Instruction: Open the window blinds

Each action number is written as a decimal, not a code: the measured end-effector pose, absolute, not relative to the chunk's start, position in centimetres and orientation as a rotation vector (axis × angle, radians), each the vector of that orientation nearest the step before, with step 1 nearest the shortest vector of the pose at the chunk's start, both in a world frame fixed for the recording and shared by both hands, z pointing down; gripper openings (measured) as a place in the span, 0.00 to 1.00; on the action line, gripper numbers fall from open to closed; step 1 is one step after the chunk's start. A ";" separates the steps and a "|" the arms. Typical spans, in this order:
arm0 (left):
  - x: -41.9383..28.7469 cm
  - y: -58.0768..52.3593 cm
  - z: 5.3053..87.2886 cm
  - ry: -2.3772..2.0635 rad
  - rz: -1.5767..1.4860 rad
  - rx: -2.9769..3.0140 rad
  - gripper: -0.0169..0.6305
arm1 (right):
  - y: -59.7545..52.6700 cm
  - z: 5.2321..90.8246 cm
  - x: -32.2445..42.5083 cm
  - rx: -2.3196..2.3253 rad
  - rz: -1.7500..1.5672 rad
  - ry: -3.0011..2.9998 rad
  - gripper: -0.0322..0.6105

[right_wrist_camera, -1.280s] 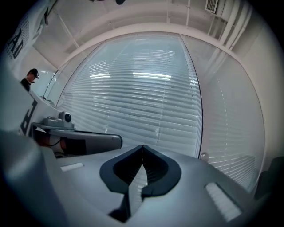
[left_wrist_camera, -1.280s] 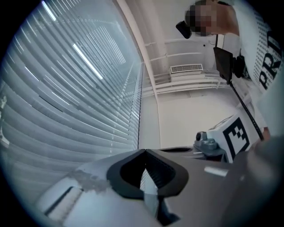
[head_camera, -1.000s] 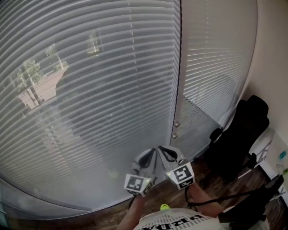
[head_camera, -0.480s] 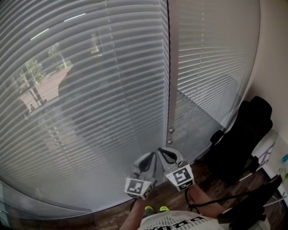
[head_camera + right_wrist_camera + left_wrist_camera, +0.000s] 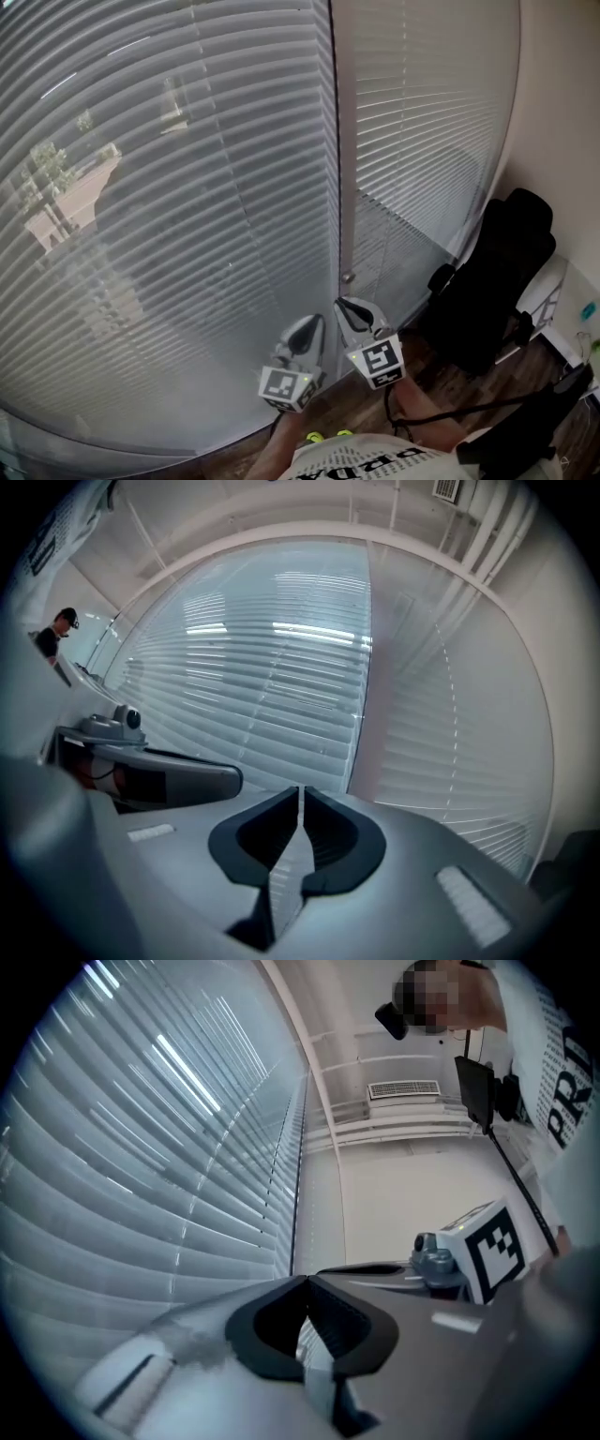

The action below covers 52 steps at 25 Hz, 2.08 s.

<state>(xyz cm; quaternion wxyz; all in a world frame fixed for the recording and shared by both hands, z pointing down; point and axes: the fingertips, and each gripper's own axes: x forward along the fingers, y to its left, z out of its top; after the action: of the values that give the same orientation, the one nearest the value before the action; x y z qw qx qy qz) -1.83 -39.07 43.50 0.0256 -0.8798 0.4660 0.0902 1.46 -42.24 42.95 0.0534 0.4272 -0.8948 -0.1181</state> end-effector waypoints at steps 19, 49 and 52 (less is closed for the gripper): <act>-1.0 -41.9 44.9 1.390 0.267 -2.781 0.02 | -47.9 44.5 4.5 1.390 -0.470 -2.513 0.26; -1.6 -42.9 45.1 1.479 0.258 -2.728 0.02 | -49.7 44.9 4.2 1.360 -0.299 -2.657 0.26; -1.7 -43.0 45.0 1.483 0.259 -2.727 0.02 | -49.8 44.9 4.3 1.375 -0.210 -2.700 0.26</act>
<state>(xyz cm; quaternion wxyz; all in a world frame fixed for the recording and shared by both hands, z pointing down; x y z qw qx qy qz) -1.68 -42.96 45.05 0.0135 -0.8753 0.4762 0.0832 4.27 -49.75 44.90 0.0523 0.4520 -0.8878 -0.0691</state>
